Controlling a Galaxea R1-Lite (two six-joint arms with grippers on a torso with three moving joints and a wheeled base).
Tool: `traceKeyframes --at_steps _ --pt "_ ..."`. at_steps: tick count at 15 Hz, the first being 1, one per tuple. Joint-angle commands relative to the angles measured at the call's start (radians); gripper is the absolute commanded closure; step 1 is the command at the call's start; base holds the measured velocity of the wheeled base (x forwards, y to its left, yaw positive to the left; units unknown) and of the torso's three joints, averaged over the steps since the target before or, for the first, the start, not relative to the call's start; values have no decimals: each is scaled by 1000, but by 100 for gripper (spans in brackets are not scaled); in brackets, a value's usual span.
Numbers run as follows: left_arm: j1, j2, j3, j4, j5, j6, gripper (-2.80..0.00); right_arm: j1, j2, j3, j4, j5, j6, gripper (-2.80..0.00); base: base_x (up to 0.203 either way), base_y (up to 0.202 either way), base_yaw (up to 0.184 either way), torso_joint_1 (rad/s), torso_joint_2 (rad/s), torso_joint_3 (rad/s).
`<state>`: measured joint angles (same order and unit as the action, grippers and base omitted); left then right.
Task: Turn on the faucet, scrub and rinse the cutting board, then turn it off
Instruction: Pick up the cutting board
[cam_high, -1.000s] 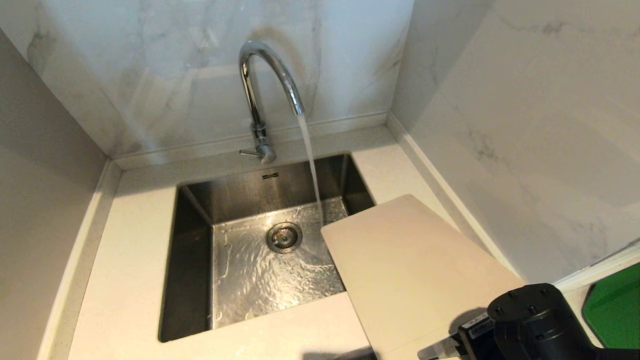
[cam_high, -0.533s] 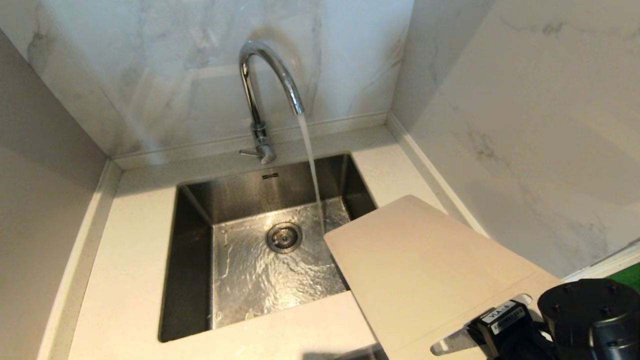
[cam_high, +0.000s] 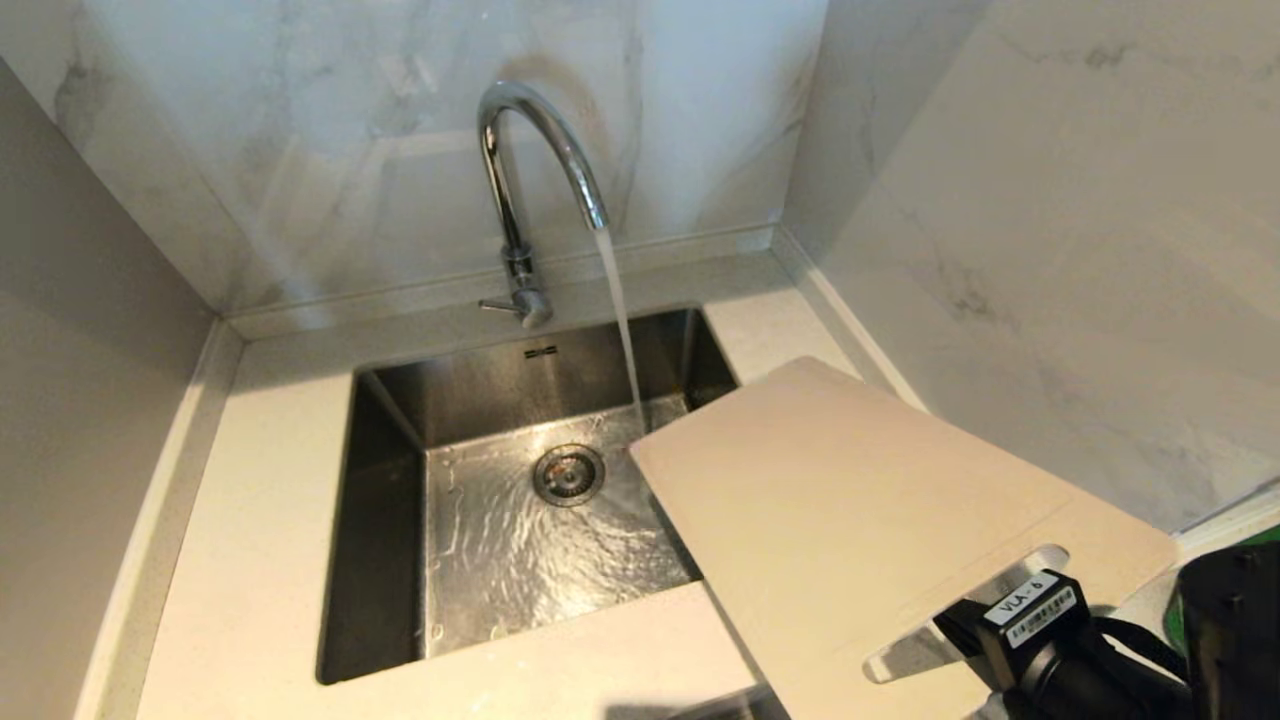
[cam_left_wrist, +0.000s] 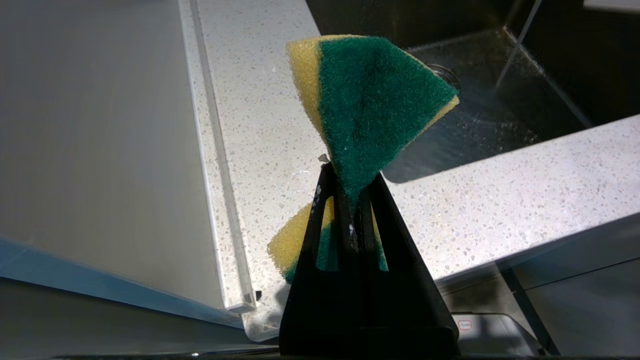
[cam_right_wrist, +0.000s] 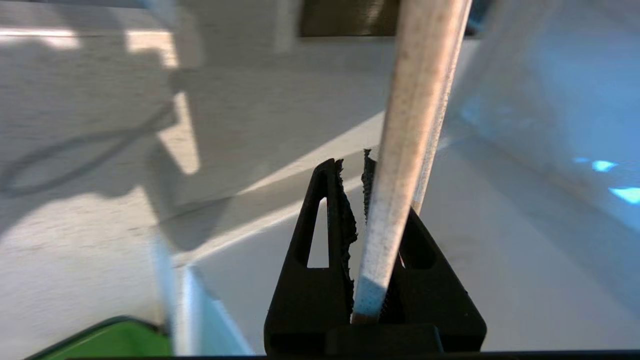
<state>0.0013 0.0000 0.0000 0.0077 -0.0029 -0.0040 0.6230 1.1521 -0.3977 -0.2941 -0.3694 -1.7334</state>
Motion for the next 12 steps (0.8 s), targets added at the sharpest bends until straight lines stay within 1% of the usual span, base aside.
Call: traceKeyframes --at_steps 1,4,6,8,10,12 --pt "0 -2 3 0 0 -1 0 1 -2 2 -43 8 -20 0 0 0 0 0 0 0" --pt "0 -2 3 0 0 -1 0 1 -3 2 -92 47 -21 0 0 0 0 0 0 0" --pt "0 -3 3 0 0 -1 0 0 -6 2 -94 84 -15 0 0 0 0 0 0 0" --pt "0 -2 3 0 0 -1 0 0 -11 -4 -90 144 -8 0 0 0 0 0 0 0" --pt "0 -3 3 0 0 -1 0 0 -16 6 -85 159 -8 0 0 0 0 0 0 0" --pt "0 -2 3 0 0 -1 0 0 -20 8 -82 206 -12 0 0 0 0 0 0 0"
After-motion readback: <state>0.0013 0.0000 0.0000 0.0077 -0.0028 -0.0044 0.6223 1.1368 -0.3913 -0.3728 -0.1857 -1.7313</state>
